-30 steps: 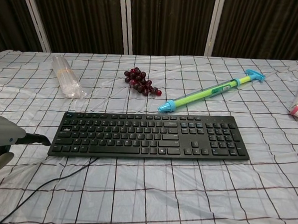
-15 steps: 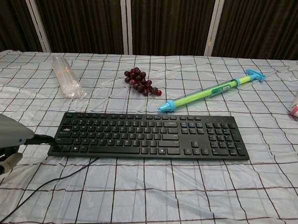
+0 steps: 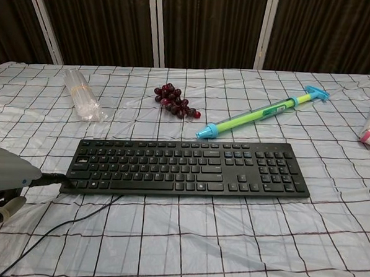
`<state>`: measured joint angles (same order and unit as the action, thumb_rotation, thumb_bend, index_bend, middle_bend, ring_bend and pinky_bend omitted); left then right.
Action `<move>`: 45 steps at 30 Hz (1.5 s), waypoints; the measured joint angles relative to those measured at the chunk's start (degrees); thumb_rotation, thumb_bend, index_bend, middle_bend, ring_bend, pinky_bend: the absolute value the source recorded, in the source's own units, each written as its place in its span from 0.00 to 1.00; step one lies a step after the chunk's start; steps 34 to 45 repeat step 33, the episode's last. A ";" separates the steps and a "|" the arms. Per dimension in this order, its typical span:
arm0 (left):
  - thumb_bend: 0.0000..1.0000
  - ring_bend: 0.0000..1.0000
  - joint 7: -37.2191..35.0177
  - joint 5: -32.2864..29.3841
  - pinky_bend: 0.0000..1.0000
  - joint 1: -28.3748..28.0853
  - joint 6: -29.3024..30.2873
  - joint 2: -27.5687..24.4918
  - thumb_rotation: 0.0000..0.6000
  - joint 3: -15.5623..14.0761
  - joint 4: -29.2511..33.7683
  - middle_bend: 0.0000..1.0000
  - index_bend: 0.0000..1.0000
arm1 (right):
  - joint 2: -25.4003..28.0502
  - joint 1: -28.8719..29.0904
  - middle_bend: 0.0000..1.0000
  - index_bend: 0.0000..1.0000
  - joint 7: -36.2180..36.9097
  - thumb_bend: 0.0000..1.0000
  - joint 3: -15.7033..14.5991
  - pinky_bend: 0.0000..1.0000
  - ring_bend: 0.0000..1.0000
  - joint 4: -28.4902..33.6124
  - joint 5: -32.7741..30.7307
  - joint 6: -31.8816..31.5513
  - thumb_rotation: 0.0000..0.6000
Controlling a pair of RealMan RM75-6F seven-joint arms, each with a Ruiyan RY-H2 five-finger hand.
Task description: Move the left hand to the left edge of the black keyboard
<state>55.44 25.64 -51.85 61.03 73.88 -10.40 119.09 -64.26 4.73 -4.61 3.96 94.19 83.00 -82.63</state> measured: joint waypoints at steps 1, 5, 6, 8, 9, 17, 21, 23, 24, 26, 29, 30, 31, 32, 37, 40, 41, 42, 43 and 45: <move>0.78 0.74 -0.04 -0.08 0.55 -0.09 -0.04 0.01 1.00 -0.09 -0.03 0.87 0.00 | 0.00 0.00 0.00 0.04 0.01 0.06 0.00 0.00 0.00 0.03 -0.02 0.01 1.00; 0.78 0.74 -0.45 -0.31 0.55 -0.37 -0.14 0.18 1.00 -0.37 -0.25 0.87 0.00 | -0.01 -0.02 0.00 0.04 0.04 0.06 0.01 0.00 0.00 0.07 -0.10 0.02 1.00; 0.78 0.74 -0.51 -0.26 0.55 -0.41 -0.10 0.22 1.00 -0.44 -0.29 0.87 0.00 | 0.00 -0.02 0.00 0.04 0.03 0.06 0.01 0.00 0.00 0.06 -0.11 0.05 1.00; 0.78 0.74 -0.68 0.01 0.55 -0.45 0.04 0.27 1.00 -0.52 -0.32 0.87 0.00 | 0.01 0.00 0.00 0.04 -0.02 0.06 0.00 0.00 0.00 0.07 -0.12 0.09 1.00; 0.78 0.74 -0.90 0.22 0.55 -0.45 0.19 0.26 1.00 -0.54 -0.30 0.87 0.00 | 0.02 0.00 0.00 0.04 -0.04 0.06 0.00 0.00 0.00 0.05 -0.10 0.08 1.00; 0.69 0.72 -4.56 4.32 0.55 0.62 2.76 -0.95 1.00 0.70 0.90 0.84 0.00 | 0.11 -0.02 0.00 0.04 0.18 0.06 -0.17 0.00 0.00 -0.29 0.46 -0.09 1.00; 0.50 0.62 -7.28 11.72 0.49 2.76 6.40 -2.19 1.00 1.14 2.01 0.75 0.00 | 0.16 -0.02 0.00 0.04 0.27 0.06 -0.16 0.00 0.00 -0.25 0.45 -0.09 1.00; 0.41 0.47 -8.61 16.42 0.40 4.25 8.69 -2.67 1.00 0.97 2.32 0.57 0.00 | 0.16 -0.03 0.00 0.04 0.24 0.06 -0.19 0.00 0.00 -0.29 0.52 -0.11 1.00; 0.37 0.40 -9.61 20.03 0.36 5.52 10.51 -2.96 1.00 0.68 2.37 0.47 0.00 | 0.17 -0.04 0.00 0.04 0.22 0.06 -0.23 0.00 0.00 -0.28 0.56 -0.12 1.00; 0.25 0.17 -11.21 25.94 0.20 7.75 13.53 -3.35 1.00 0.01 2.21 0.15 0.00 | 0.16 -0.03 0.00 0.04 0.11 0.06 -0.26 0.00 0.00 -0.27 0.67 -0.15 1.00; 0.12 0.01 -14.61 36.37 0.03 12.58 19.19 -4.02 1.00 -1.84 1.07 0.00 0.00 | 0.12 -0.04 0.00 0.04 0.06 0.06 -0.32 0.00 0.00 -0.31 1.12 -0.40 1.00; 0.08 0.00 -16.33 40.39 0.00 14.96 21.54 -4.40 1.00 -2.87 0.30 0.00 0.00 | 0.05 -0.05 0.00 0.04 0.02 0.06 -0.34 0.00 0.00 -0.40 1.41 -0.61 1.00; 0.06 0.00 -17.71 43.22 0.00 16.88 23.30 -4.72 1.00 -3.71 -0.39 0.00 0.00 | -0.02 -0.05 0.00 0.04 -0.04 0.06 -0.36 0.00 0.00 -0.49 1.61 -0.78 1.00; 0.05 0.00 -19.08 45.83 0.00 18.87 25.05 -5.09 1.00 -4.55 -1.24 0.00 0.00 | -0.11 -0.06 0.00 0.04 -0.14 0.06 -0.38 0.00 0.00 -0.57 1.82 -0.95 1.00; 0.04 0.00 -20.86 48.92 0.00 21.52 27.44 -5.59 1.00 -5.60 -2.68 0.00 0.00 | -0.28 -0.07 0.00 0.04 -0.31 0.06 -0.41 0.00 0.00 -0.69 2.08 -1.14 1.00; 0.04 0.00 -20.86 48.92 0.00 21.52 27.44 -5.59 1.00 -5.60 -2.68 0.00 0.00 | -0.28 -0.07 0.00 0.04 -0.31 0.06 -0.41 0.00 0.00 -0.69 2.08 -1.14 1.00; 0.04 0.00 -20.86 48.92 0.00 21.52 27.44 -5.59 1.00 -5.60 -2.68 0.00 0.00 | -0.28 -0.07 0.00 0.04 -0.31 0.06 -0.41 0.00 0.00 -0.69 2.08 -1.14 1.00; 0.04 0.00 -20.86 48.92 0.00 21.52 27.44 -5.59 1.00 -5.60 -2.68 0.00 0.00 | -0.28 -0.07 0.00 0.04 -0.31 0.06 -0.41 0.00 0.00 -0.69 2.08 -1.14 1.00; 0.04 0.00 -20.86 48.92 0.00 21.52 27.44 -5.59 1.00 -5.60 -2.68 0.00 0.00 | -0.28 -0.07 0.00 0.04 -0.31 0.06 -0.41 0.00 0.00 -0.69 2.08 -1.14 1.00; 0.04 0.00 -20.86 48.92 0.00 21.52 27.44 -5.59 1.00 -5.60 -2.68 0.00 0.00 | -0.28 -0.07 0.00 0.04 -0.31 0.06 -0.41 0.00 0.00 -0.69 2.08 -1.14 1.00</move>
